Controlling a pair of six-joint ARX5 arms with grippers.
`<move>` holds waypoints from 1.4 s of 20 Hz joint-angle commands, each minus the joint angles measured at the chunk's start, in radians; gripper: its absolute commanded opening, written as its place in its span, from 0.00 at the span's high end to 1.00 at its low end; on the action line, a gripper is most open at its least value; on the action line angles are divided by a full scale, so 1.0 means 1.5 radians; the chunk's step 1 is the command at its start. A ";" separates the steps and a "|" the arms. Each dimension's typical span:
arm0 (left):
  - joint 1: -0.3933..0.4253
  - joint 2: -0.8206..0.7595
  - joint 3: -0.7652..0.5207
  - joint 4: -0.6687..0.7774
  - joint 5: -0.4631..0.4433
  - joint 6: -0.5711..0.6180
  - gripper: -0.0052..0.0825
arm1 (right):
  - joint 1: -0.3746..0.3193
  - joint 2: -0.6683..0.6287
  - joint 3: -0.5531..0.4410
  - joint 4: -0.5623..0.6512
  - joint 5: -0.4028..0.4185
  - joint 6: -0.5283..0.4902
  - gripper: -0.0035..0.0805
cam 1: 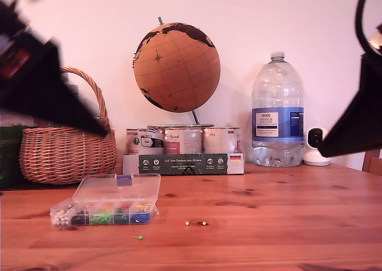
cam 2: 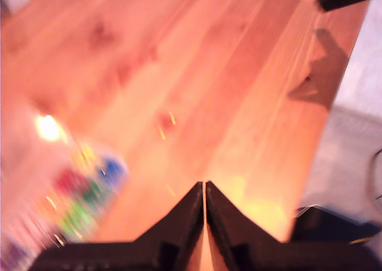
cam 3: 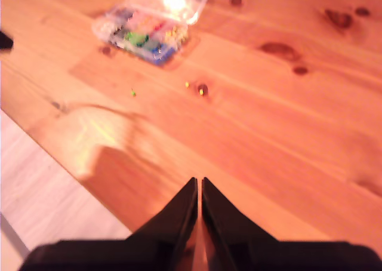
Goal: Sort the loose pins on the table into their correct compartments
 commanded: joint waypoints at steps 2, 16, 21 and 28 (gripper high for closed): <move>-0.003 0.044 0.002 -0.004 0.002 0.152 0.97 | 0.004 0.021 -0.006 0.025 -0.001 -0.005 0.97; -0.004 0.331 0.284 -0.278 0.009 0.393 0.97 | 0.004 0.046 -0.006 0.032 -0.004 -0.019 0.97; -0.004 0.377 0.298 -0.241 -0.030 0.444 0.97 | 0.004 0.046 -0.006 0.032 -0.003 -0.023 0.97; -0.010 0.403 0.298 -0.212 -0.048 0.501 0.87 | 0.004 0.046 -0.006 0.032 -0.003 -0.023 0.97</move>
